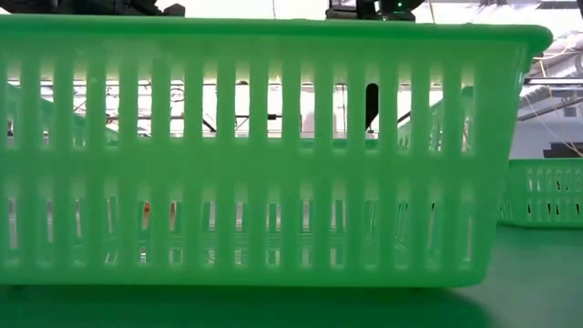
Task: Stack baskets on shelf by color
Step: Stack the orange bin on top of the other orange bins on the shelf
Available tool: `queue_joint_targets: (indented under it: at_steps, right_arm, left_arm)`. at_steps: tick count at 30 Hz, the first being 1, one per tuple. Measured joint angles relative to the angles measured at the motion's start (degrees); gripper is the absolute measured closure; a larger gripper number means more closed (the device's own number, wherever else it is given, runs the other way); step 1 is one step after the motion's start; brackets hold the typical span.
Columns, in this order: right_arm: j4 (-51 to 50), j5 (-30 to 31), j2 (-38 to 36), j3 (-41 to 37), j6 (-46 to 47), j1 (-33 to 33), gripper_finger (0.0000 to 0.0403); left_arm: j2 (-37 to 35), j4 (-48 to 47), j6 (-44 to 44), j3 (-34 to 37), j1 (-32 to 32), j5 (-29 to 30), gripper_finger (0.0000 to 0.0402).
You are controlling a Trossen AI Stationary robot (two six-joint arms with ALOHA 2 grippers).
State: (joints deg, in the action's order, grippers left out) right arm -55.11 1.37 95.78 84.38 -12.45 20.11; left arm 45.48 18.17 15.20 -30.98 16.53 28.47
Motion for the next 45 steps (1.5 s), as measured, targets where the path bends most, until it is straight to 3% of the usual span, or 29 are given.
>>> queue_joint_targets:
  at_steps: [4,10,13,17,22,28,35,45]
  right_arm:
    - [1.8,0.7,-3.2,0.0,-2.6,-4.3,0.0289]
    - [11.5,5.5,-14.6,0.0,-4.5,-11.1,0.0304]
    - [17.9,-2.1,-19.7,-2.1,-0.3,-12.5,0.0304]
    - [30.9,-16.2,-25.1,-14.8,3.2,-13.4,0.0301]
    - [46.3,-18.0,-28.6,-30.4,9.0,-15.0,0.0306]
    - [46.7,-17.2,-29.3,-37.4,16.4,-18.1,0.0319]
    - [45.4,-2.7,-29.0,-43.2,17.2,-24.0,0.0344]
    - [47.5,-12.1,-26.0,-38.5,12.9,-26.5,0.0355]
  left_arm:
    - [0.0,-0.3,0.1,0.0,0.0,0.0,0.0371]
    - [0.0,-0.4,0.1,0.0,0.0,0.0,0.0371]
    - [0.0,-0.3,-0.1,0.0,0.0,0.0,0.0371]
    - [0.0,-0.4,-1.4,0.0,0.0,0.0,0.0371]
    - [0.0,-0.4,-3.3,0.0,-0.2,-0.1,0.0371]
    - [0.0,-0.3,-3.4,0.0,-0.3,-0.1,0.0371]
    - [0.4,0.3,-2.2,0.0,0.1,-0.1,0.0371]
    - [8.5,7.9,-2.4,0.0,0.2,0.0,0.0371]
